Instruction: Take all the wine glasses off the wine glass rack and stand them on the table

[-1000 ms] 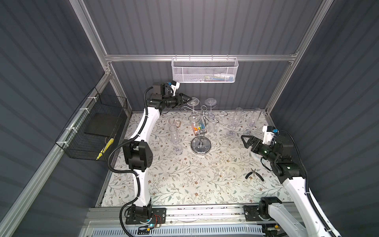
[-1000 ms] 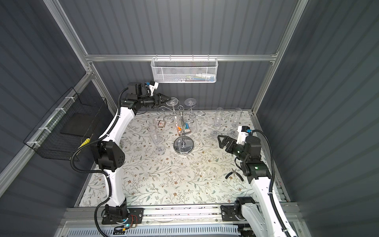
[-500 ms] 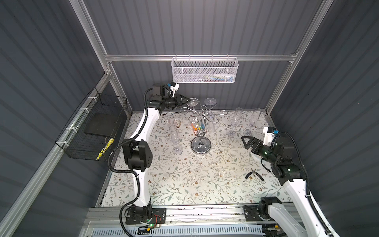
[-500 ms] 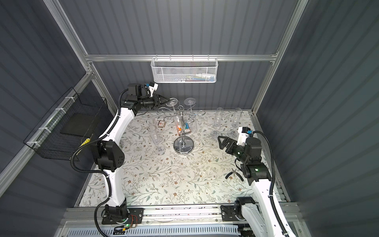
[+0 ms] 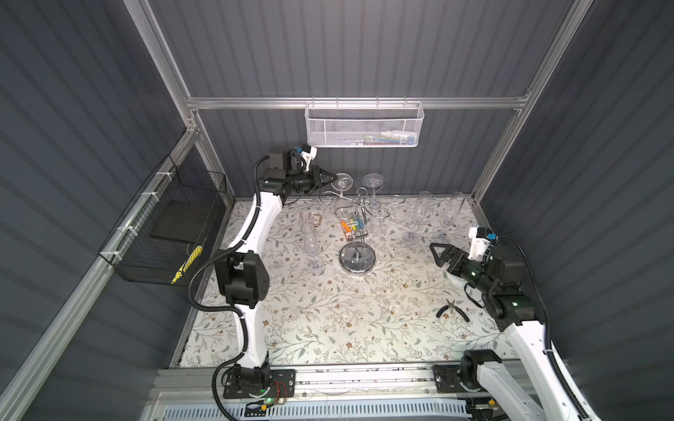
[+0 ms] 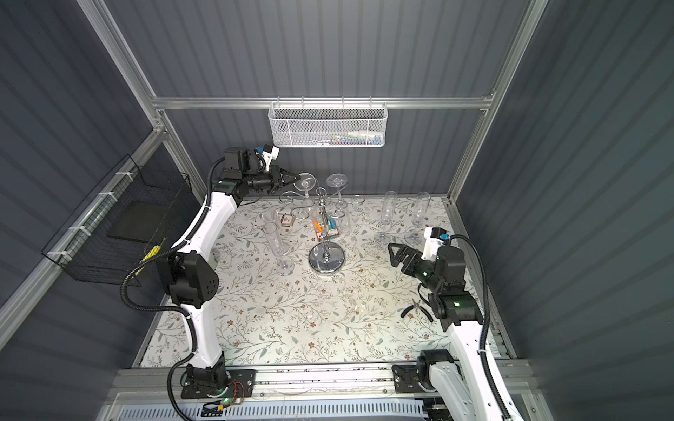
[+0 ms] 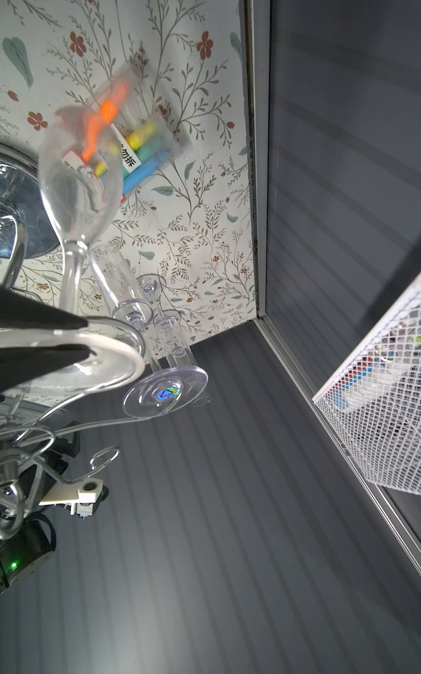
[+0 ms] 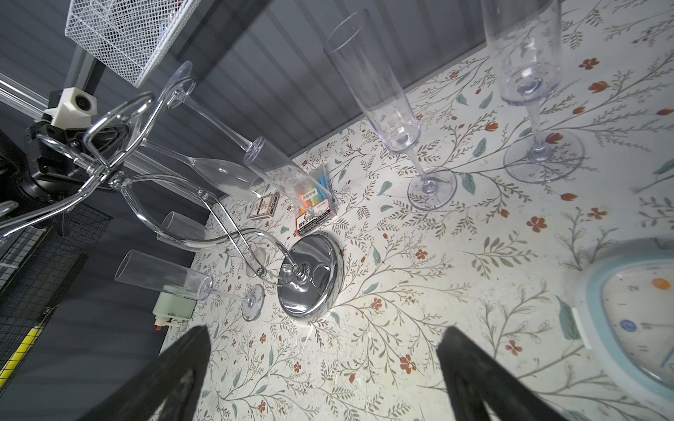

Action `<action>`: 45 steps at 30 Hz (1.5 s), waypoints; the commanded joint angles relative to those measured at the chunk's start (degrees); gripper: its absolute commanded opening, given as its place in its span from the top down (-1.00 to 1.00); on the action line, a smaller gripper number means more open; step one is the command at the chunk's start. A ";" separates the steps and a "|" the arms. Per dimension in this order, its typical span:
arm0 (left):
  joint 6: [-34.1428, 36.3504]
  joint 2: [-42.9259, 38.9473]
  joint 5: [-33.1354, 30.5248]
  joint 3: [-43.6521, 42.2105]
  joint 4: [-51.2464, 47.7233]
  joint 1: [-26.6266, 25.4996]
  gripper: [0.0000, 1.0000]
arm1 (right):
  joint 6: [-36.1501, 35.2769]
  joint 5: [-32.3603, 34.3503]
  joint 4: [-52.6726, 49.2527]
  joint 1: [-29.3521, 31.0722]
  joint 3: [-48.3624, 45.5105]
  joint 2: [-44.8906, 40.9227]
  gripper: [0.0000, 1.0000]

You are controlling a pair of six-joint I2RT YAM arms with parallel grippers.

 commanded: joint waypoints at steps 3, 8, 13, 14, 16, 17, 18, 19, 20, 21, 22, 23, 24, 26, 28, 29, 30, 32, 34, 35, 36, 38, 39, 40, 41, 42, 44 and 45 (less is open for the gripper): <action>-0.18 -2.39 0.12 -0.89 -0.53 0.00 0.91 | 0.23 0.82 -1.24 0.21 -1.12 -1.10 -0.98; -3.21 -3.43 0.50 -2.29 2.04 0.14 1.00 | 0.20 0.98 -1.41 0.22 -1.27 -1.47 -0.98; -12.38 -5.12 1.07 -5.61 11.46 0.23 1.00 | 0.07 1.00 -1.81 0.20 -1.27 -1.99 -0.98; -14.37 -5.51 1.05 -6.31 13.74 0.23 1.00 | -0.05 1.00 -1.99 0.20 -1.30 -2.16 -0.98; -17.83 -5.99 0.95 -7.40 17.37 0.23 1.00 | -0.29 1.00 -1.96 0.20 -1.40 -2.37 -0.98; -19.09 -6.10 0.93 -7.66 18.99 0.23 1.00 | -0.47 1.00 -1.94 0.24 -1.56 -2.51 -0.98; -19.82 -6.11 0.96 -7.72 19.79 0.23 1.00 | -0.62 1.00 -1.99 0.23 -1.64 -2.53 -0.98; -20.50 -6.00 1.02 -7.55 20.01 0.23 1.00 | -0.87 1.00 -2.16 0.24 -1.65 -2.52 -0.98; -20.90 -5.71 1.14 -7.14 20.05 0.23 1.00 | -0.95 1.00 -2.37 0.20 -1.54 -2.49 -0.98; -21.39 -5.62 1.30 -6.83 20.19 0.22 1.00 | -0.94 1.00 -2.51 0.28 -1.54 -2.48 -0.98; -21.92 -5.52 1.26 -6.69 20.62 0.23 1.00 | -1.10 0.98 -2.67 0.25 -1.56 -2.60 -0.98; -22.62 -5.61 1.13 -6.75 21.28 0.15 1.00 | -1.17 1.00 -2.89 0.25 -1.60 -2.70 -0.98; -22.93 -5.69 0.90 -6.68 21.47 0.15 1.00 | -1.14 0.96 -2.88 0.22 -1.63 -2.86 -0.98; -22.95 -5.66 0.11 -6.05 21.20 0.15 1.00 | -1.22 1.00 -2.99 0.20 -1.80 -3.13 -0.98; -22.70 -5.39 -0.35 -5.11 20.41 0.14 1.00 | -1.31 1.00 -2.98 0.29 -1.99 -3.40 -0.98; -22.59 -5.23 -0.47 -4.66 19.97 0.06 1.00 | -1.32 1.00 -2.99 0.24 -1.99 -3.48 -0.98; -22.35 -4.98 -0.60 -4.23 19.51 0.06 1.00 | -1.30 1.00 -3.08 0.22 -1.93 -3.49 -0.98; -22.04 -4.64 -0.87 -3.50 18.80 -0.12 1.00 | -1.38 1.00 -3.08 0.21 -2.07 -3.57 -0.98; -21.65 -4.14 -0.84 -2.67 18.21 -0.37 1.00 | -1.62 0.87 -3.08 0.27 -2.09 -3.54 -0.98; -21.55 -3.86 -0.89 -2.05 17.90 -0.59 1.00 | -1.63 0.90 -3.13 0.20 -2.22 -3.50 -0.98; -21.38 -3.44 -0.87 -1.69 17.87 -0.71 1.00 | -1.73 0.89 -3.11 0.20 -2.26 -3.49 -0.98; -21.21 -2.04 -0.48 0.65 17.21 -0.91 1.00 | -2.12 0.91 -3.01 0.24 -2.27 -3.50 -0.98; -21.04 -1.17 -0.28 2.01 16.42 -1.04 1.00 | -2.35 1.00 -3.09 0.20 -2.35 -3.42 -0.98; -21.02 -0.38 0.00 3.37 15.75 -1.08 1.00 | -2.52 0.92 -3.18 0.25 -2.24 -3.41 -0.98; -21.01 0.14 0.12 4.21 15.68 -1.26 1.00 | -2.75 0.89 -3.41 0.22 -2.16 -3.32 -0.98; -20.97 0.37 0.09 4.48 15.67 -1.43 1.00 | -2.92 0.91 -3.63 0.23 -2.08 -3.32 -0.98; -20.93 0.78 0.23 4.74 15.59 -1.78 1.00 | -3.04 1.00 -3.95 0.20 -1.97 -3.47 -0.98; -20.93 0.93 0.32 4.75 15.52 -1.92 1.00 | -3.04 1.00 -3.95 0.26 -1.96 -3.50 -0.98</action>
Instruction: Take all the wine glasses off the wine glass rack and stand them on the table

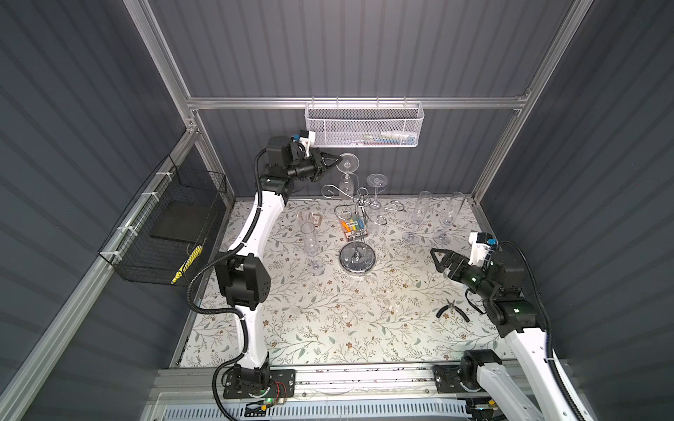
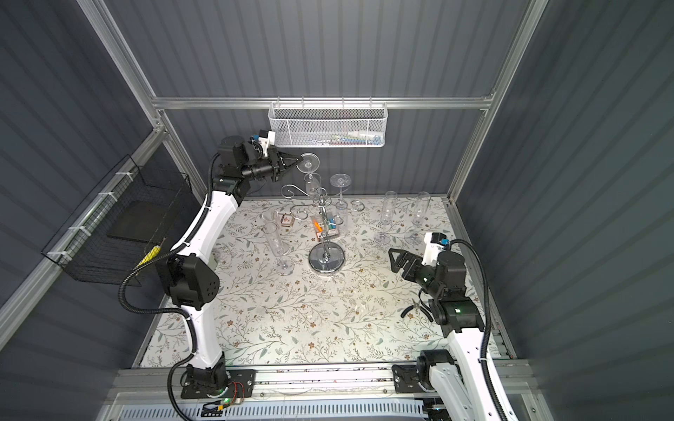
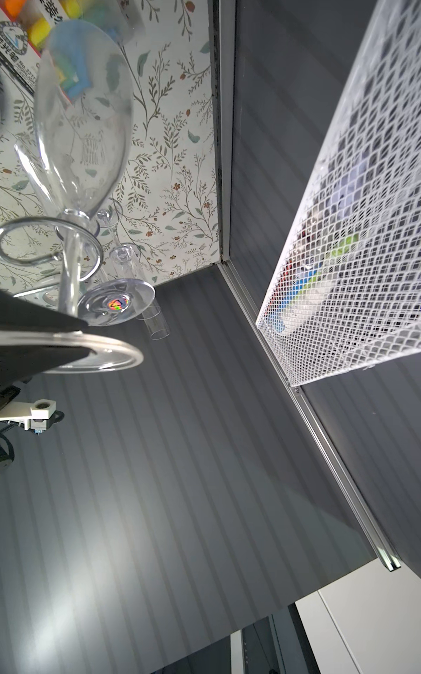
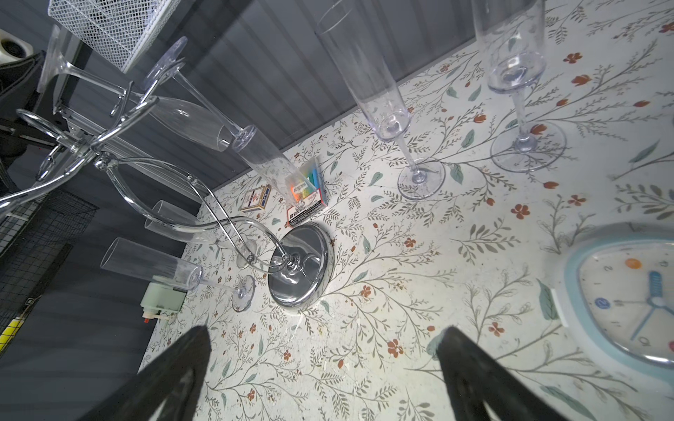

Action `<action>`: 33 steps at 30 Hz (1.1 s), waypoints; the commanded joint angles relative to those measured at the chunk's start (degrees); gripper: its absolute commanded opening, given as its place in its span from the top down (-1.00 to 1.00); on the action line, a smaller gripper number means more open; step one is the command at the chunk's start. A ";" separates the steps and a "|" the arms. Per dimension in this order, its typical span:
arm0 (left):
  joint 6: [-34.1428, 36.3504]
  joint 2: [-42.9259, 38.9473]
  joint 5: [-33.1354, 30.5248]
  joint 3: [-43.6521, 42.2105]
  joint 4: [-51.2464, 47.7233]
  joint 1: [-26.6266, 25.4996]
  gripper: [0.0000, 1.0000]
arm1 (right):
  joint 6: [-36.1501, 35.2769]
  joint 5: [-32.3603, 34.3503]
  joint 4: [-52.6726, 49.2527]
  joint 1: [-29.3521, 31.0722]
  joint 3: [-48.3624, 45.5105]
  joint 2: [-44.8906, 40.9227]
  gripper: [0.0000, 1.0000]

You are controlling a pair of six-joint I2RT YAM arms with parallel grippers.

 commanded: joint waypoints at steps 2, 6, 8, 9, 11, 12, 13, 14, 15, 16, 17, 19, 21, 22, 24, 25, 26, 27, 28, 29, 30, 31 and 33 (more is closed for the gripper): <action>0.66 1.51 1.19 2.23 -0.43 -0.65 1.00 | -1.29 0.26 -1.36 0.25 -0.34 -0.55 -0.98; 1.23 1.87 2.16 3.03 -1.55 -1.11 1.00 | -1.29 0.26 -1.38 0.27 -0.38 -0.46 -0.98; 1.79 1.88 2.53 3.27 -2.42 -1.29 1.00 | -1.23 0.26 -1.41 0.24 -0.43 -0.37 -0.98; 1.97 1.80 2.77 3.21 -2.68 -1.29 1.00 | -1.21 0.26 -1.41 0.23 -0.58 -0.32 -0.98; 2.45 1.37 2.87 3.01 -3.37 -1.29 1.00 | -1.16 0.26 -1.37 0.24 -0.67 -0.40 -0.98; 2.80 1.18 2.86 2.99 -3.75 -1.29 1.00 | -1.10 0.26 -1.41 0.22 -0.69 -0.45 -0.98; 3.09 0.87 2.91 2.93 -4.16 -1.29 1.00 | -1.12 0.26 -1.41 0.21 -0.84 -0.53 -0.98; 3.21 0.50 2.84 2.69 -4.27 -1.29 1.00 | -1.13 0.25 -1.48 0.21 -0.89 -0.59 -0.98; 3.24 0.17 2.91 2.50 -4.33 -1.29 1.00 | -1.16 0.25 -1.49 0.27 -0.89 -0.63 -0.98; 3.26 -0.17 3.04 2.25 -4.30 -1.29 1.00 | -1.15 0.26 -1.51 0.24 -0.92 -0.71 -0.98; 3.43 -0.55 3.34 2.21 -4.27 -1.29 1.00 | -1.16 0.25 -1.64 0.25 -0.88 -0.70 -0.98; 3.49 -1.07 4.16 1.62 -4.14 -1.29 1.00 | -1.06 0.26 -1.67 0.21 -0.97 -0.80 -0.98; 3.54 -1.75 4.92 0.83 -3.94 -1.29 1.00 | -0.91 0.26 -1.76 0.24 -1.00 -0.85 -0.98; 3.71 -2.05 5.02 0.37 -4.04 -1.29 1.00 | -0.85 0.26 -1.82 0.26 -1.02 -0.98 -0.98; 4.16 -2.66 5.25 -0.27 -4.62 -1.29 1.00 | -0.77 0.26 -1.96 0.20 -0.99 -1.07 -0.98; 4.24 -2.98 5.28 -0.59 -4.75 -1.29 1.00 | -0.82 0.26 -2.14 0.27 -0.95 -1.20 -0.98; 4.27 -3.24 5.47 -0.80 -4.72 -1.29 1.00 | -0.87 0.26 -2.24 0.21 -1.02 -1.33 -0.98; 4.27 -3.49 5.60 -1.09 -4.75 -1.29 1.00 | -0.90 0.26 -2.44 0.23 -1.06 -1.50 -0.98; 4.30 -3.84 5.68 -1.41 -4.76 -1.29 1.00 | -0.85 0.26 -2.53 0.23 -1.03 -1.72 -0.98; 4.35 -4.17 5.88 -1.63 -4.70 -1.29 1.00 | -0.89 1.31 -2.65 0.22 -1.04 -1.88 -0.98; 4.44 -4.50 5.98 -1.98 -4.77 -1.29 1.00 | -0.89 2.36 -2.86 0.21 -1.02 -2.07 -0.98; 4.54 -4.86 6.07 -2.32 -4.79 -1.33 1.00 | -0.80 2.41 -2.97 0.21 -1.10 -2.23 -0.98; 4.78 -5.57 6.32 -2.99 -4.92 -1.29 1.00 | -0.76 2.38 -3.24 0.24 -1.21 -2.64 -0.98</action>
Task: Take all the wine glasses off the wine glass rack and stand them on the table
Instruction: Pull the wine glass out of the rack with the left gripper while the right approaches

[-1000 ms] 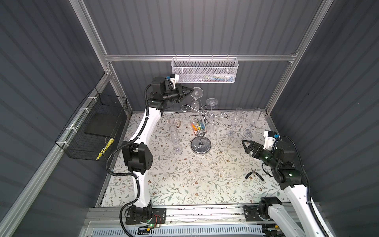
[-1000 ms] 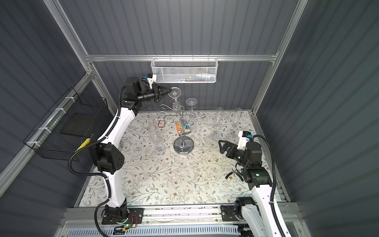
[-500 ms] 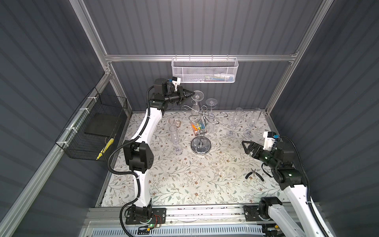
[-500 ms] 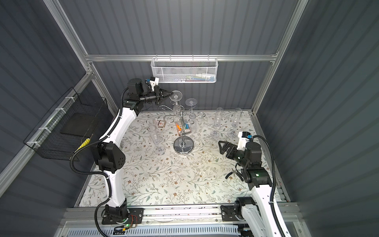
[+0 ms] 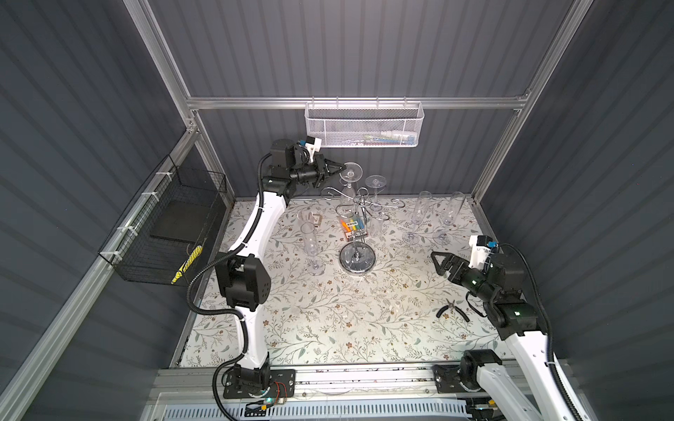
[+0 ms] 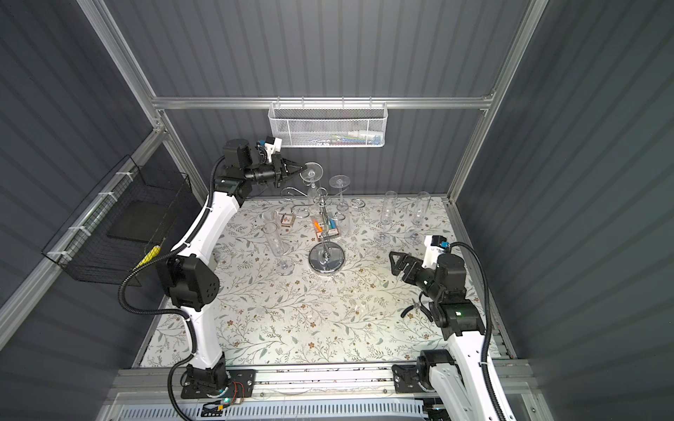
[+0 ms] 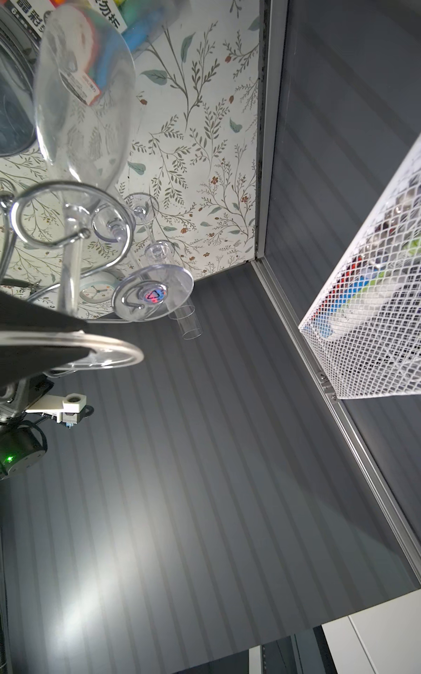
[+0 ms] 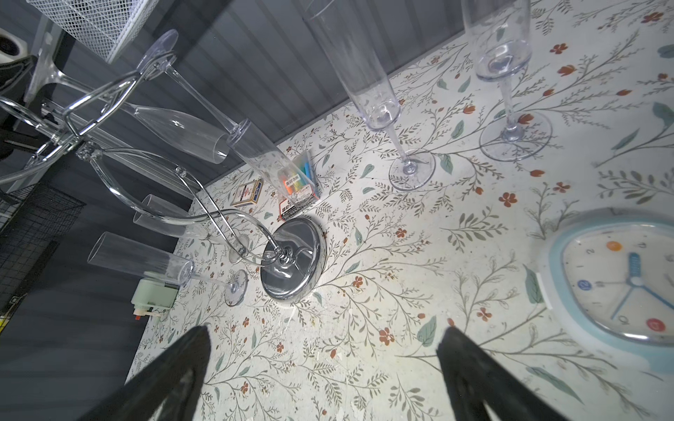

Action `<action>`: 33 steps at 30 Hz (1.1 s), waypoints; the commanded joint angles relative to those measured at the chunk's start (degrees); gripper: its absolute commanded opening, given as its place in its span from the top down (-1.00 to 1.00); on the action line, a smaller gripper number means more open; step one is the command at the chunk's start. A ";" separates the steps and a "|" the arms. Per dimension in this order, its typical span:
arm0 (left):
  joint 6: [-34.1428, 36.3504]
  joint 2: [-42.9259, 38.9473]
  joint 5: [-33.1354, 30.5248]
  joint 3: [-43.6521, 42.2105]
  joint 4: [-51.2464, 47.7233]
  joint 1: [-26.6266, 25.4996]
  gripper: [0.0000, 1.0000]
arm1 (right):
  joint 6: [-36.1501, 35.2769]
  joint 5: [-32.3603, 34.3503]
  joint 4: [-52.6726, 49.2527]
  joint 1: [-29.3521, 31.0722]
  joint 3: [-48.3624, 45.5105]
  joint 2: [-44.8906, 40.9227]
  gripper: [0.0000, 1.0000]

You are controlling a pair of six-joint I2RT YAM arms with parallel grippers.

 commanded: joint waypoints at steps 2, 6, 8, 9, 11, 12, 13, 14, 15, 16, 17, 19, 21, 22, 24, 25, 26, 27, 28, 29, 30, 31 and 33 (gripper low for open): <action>1.84 -4.32 2.13 -1.13 0.27 -0.42 1.00 | -0.38 1.29 -1.01 0.24 -0.86 -1.21 -0.98; 2.00 -5.70 1.83 -2.18 0.02 -0.33 1.00 | -0.25 1.16 -1.42 0.20 -0.91 -1.73 -0.98; 1.91 -6.42 1.72 -3.00 0.06 -0.33 1.00 | -0.25 0.94 -1.72 0.20 -0.81 -1.74 -0.98; 1.93 -6.77 1.68 -3.54 0.07 -0.33 1.00 | -0.25 1.02 -1.84 0.20 -0.84 -1.80 -0.98; 1.93 -7.57 1.45 -4.49 -0.05 -0.20 1.00 | -0.25 1.03 -2.07 0.27 -0.79 -2.01 -0.98; 2.04 -7.96 1.25 -4.98 -0.11 -0.09 1.00 | -0.29 1.09 -2.19 0.20 -0.85 -2.21 -0.98; 2.10 -8.34 1.06 -5.49 -0.12 0.09 1.00 | -0.21 1.10 -2.24 0.28 -0.94 -2.33 -0.98; 2.19 -8.79 0.64 -5.95 -0.19 0.26 1.00 | -0.11 1.16 -2.24 0.24 -1.08 -2.44 -0.97; 2.17 -9.25 0.24 -6.56 -0.29 0.44 1.00 | -0.09 1.21 -2.32 0.23 -1.14 -2.74 -0.98; 2.20 -9.61 -0.21 -7.11 -0.20 0.55 1.00 | -0.05 1.21 -2.37 0.20 -1.22 -2.93 -0.98; 2.22 -9.95 -0.43 -7.54 -0.14 0.64 1.00 | -0.04 1.20 -2.33 0.24 -1.36 -2.97 -0.98; 2.11 -10.49 -0.56 -8.16 -0.07 0.81 1.00 | 0.10 1.20 -2.50 0.27 -1.35 -3.28 -0.98; 2.20 -11.08 -1.16 -8.64 -0.13 0.97 1.00 | 0.00 1.21 -2.76 0.21 -1.21 -3.56 -0.98; 2.24 -11.51 -1.71 -9.04 -0.17 1.23 1.00 | 0.06 1.28 -2.85 0.24 -1.19 -3.65 -0.98; 2.37 -12.56 -3.11 -10.06 -0.18 1.84 1.00 | 0.14 1.28 -3.03 0.20 -1.03 -3.75 -0.98; 2.50 -13.12 -3.73 -10.62 -0.17 2.24 1.00 | 0.39 1.59 -3.28 0.27 -0.83 -3.83 -0.98; 2.68 -13.67 -4.33 -11.08 -0.24 2.60 1.00 | 0.65 1.88 -3.50 0.22 -0.72 -3.74 -0.98; 2.99 -14.28 -4.98 -11.53 -0.41 2.99 1.00 | 0.88 2.15 -3.76 0.24 -0.43 -3.74 -0.98; 3.43 -14.85 -5.68 -11.95 -0.70 3.37 1.00 | 0.91 2.37 -3.90 0.26 -0.06 -3.74 -0.98; 4.00 -15.36 -6.43 -12.08 -1.20 3.66 1.00 | 1.11 2.78 -3.90 0.24 0.22 -3.67 -0.98; 4.93 -15.97 -7.27 -12.18 -1.93 3.86 1.00 | 1.54 3.45 -3.91 0.25 0.61 -3.55 -0.98; 6.05 -16.54 -8.53 -12.10 -2.82 4.07 1.00 | 1.53 3.88 -5.83 0.21 1.32 -3.35 -0.98; 8.22 -17.70 -10.70 -11.96 -4.37 4.45 1.00 | -0.15 2.36 -6.69 0.25 2.92 -2.72 -0.98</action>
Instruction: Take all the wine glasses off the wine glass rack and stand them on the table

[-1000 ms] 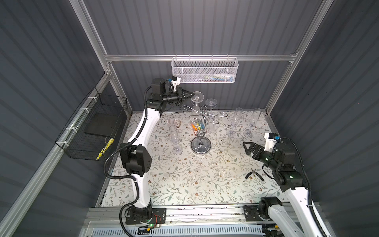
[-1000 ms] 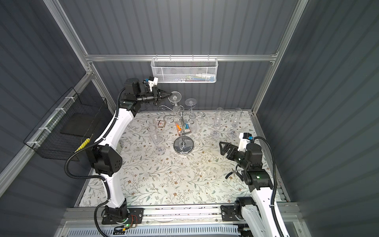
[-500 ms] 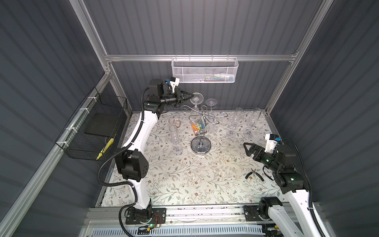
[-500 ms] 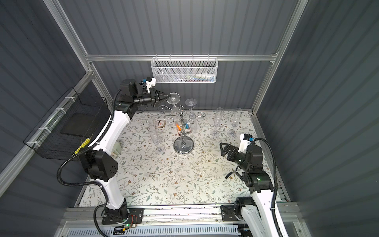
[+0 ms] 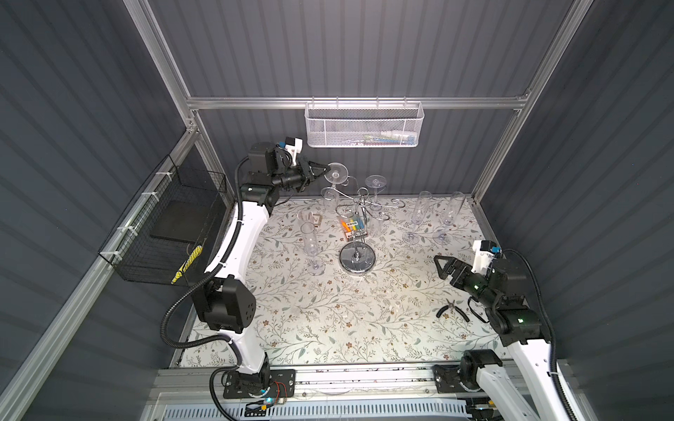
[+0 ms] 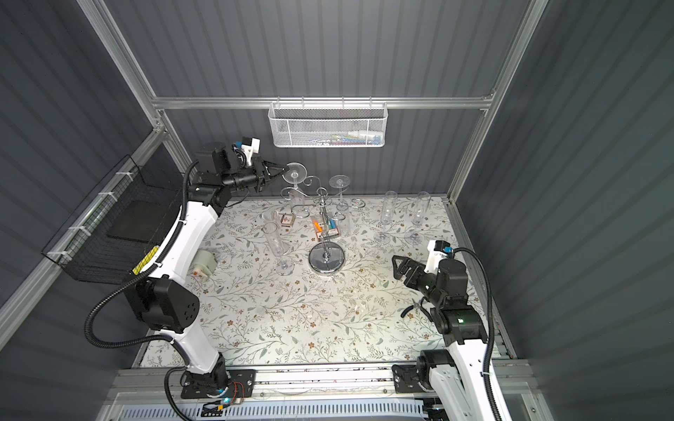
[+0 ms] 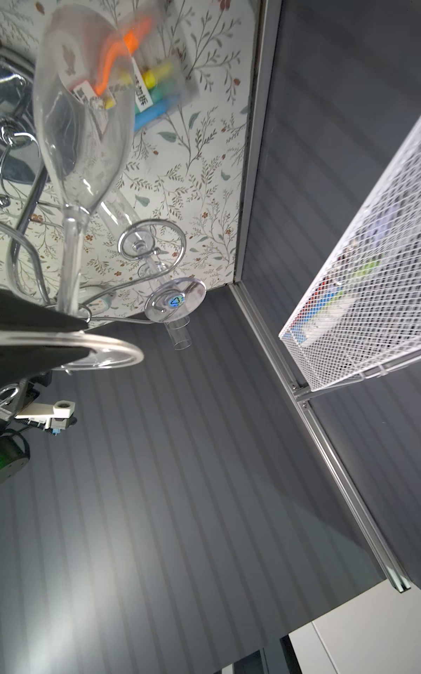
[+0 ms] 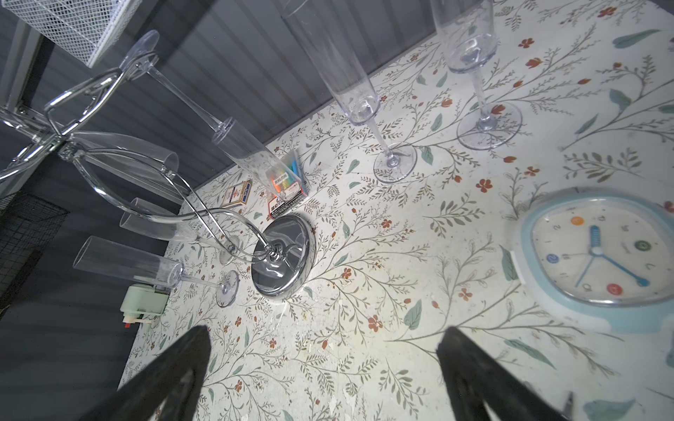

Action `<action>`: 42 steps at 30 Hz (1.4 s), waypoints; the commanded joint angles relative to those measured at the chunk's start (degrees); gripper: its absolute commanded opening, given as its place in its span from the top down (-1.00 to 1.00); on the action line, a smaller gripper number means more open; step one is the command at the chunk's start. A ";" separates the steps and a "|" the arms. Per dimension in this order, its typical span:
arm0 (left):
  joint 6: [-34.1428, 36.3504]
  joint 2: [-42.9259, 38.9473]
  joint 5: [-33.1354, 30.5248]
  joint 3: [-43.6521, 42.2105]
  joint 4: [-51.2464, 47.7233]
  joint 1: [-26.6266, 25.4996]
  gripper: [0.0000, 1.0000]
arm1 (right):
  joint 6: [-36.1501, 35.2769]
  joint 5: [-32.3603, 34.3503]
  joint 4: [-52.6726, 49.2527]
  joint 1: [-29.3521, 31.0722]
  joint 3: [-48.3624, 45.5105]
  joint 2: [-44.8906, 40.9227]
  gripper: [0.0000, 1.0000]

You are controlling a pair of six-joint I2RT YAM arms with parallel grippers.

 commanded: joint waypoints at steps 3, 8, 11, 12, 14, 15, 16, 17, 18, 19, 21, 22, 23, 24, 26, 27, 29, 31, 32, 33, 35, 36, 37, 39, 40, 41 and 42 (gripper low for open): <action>8.69 -5.17 -7.33 0.60 -4.12 0.92 1.00 | -0.85 -0.49 -1.72 0.21 5.48 1.41 -0.98; 15.39 -9.11 -13.25 -0.45 -5.01 0.92 1.00 | 5.45 2.54 4.41 0.24 8.40 1.47 -0.98; 18.80 -11.61 -14.82 -1.98 -3.83 0.92 1.00 | 4.58 -1.02 4.29 0.27 13.50 4.33 -0.98; 19.85 -12.48 -14.94 -2.64 -3.29 0.92 1.00 | 4.21 -2.28 3.05 0.26 16.07 6.32 -0.98; 21.62 -14.42 -15.27 -4.12 -1.82 0.92 1.00 | 3.78 -5.31 1.98 0.59 19.99 9.15 -0.98; 22.87 -15.46 -15.17 -5.03 -0.93 0.88 1.00 | 3.59 -6.11 2.45 0.92 21.27 10.09 -0.98; 23.70 -16.60 -15.04 -6.12 0.26 0.83 1.00 | 3.35 -7.35 3.60 1.14 22.25 10.83 -0.98; 24.42 -17.66 -14.99 -7.29 1.33 0.83 1.00 | 2.89 -9.46 4.72 1.30 23.01 11.44 -0.98; 24.90 -18.86 -15.10 -8.71 2.51 0.84 1.00 | 2.25 -12.25 5.66 1.53 24.12 12.41 -0.98; 25.14 -20.05 -15.20 -10.24 4.00 0.83 1.00 | 2.17 -13.61 5.86 1.95 25.46 13.50 -0.98; 25.22 -21.87 -14.23 -12.86 7.16 0.62 1.00 | 2.04 -14.96 5.89 3.38 27.80 15.63 -0.98; 25.75 -22.65 -13.62 -13.70 8.29 0.16 1.00 | 1.76 -15.43 6.14 4.16 28.77 16.48 -0.98; 27.01 -23.39 -13.58 -14.29 8.96 -0.68 1.00 | 1.45 -15.91 6.43 5.17 29.70 17.39 -0.98; 29.38 -24.01 -13.88 -14.35 8.72 -2.20 1.00 | 0.72 -16.58 6.75 6.46 30.67 18.38 -0.98; 35.32 -24.86 -15.12 -13.88 6.74 -5.95 1.00 | -1.30 -17.48 7.53 9.11 32.40 19.84 -0.98; 38.24 -25.25 -15.37 -13.85 6.11 -8.04 1.00 | -2.30 -17.65 8.27 10.54 33.11 20.43 -0.98; 41.53 -25.77 -14.78 -14.06 5.91 -10.98 1.00 | -2.60 -17.72 9.61 12.40 34.15 21.49 -0.98; 44.85 -26.25 -16.09 -14.18 5.31 -13.74 1.00 | -1.36 -18.42 10.84 13.18 35.48 22.61 -0.98; 47.94 -26.46 -18.59 -13.94 3.89 -16.14 1.00 | -0.23 -18.94 11.64 13.29 36.15 23.13 -0.98; 51.37 -26.65 -21.00 -13.81 2.67 -18.98 1.00 | 0.95 -19.68 12.47 13.29 36.82 23.69 -0.98; 56.36 -26.28 -22.57 -13.82 1.18 -23.29 1.00 | 2.44 -21.47 14.14 13.45 37.79 24.49 -0.98; 58.44 -26.07 -23.13 -13.72 0.38 -25.19 1.00 | 3.11 -22.09 14.80 13.54 37.99 24.67 -0.98; 59.70 -25.96 -24.39 -13.84 0.12 -26.70 1.00 | 3.74 -22.28 15.38 13.56 38.00 24.67 -0.98; 63.43 -25.95 -26.96 -14.86 0.45 -29.81 1.00 | 5.36 -22.40 16.25 13.56 37.66 24.34 -0.97; 65.37 -25.87 -28.97 -15.24 0.46 -31.27 1.00 | 5.97 -22.47 16.44 13.56 37.60 24.09 -0.96; 67.80 -25.71 -30.64 -15.53 0.26 -33.06 1.00 | 6.82 -22.59 16.44 13.56 37.57 23.89 -0.95; 70.12 -25.41 -31.99 -15.65 -0.17 -34.80 1.00 | 7.55 -22.75 16.33 13.56 37.64 23.67 -0.94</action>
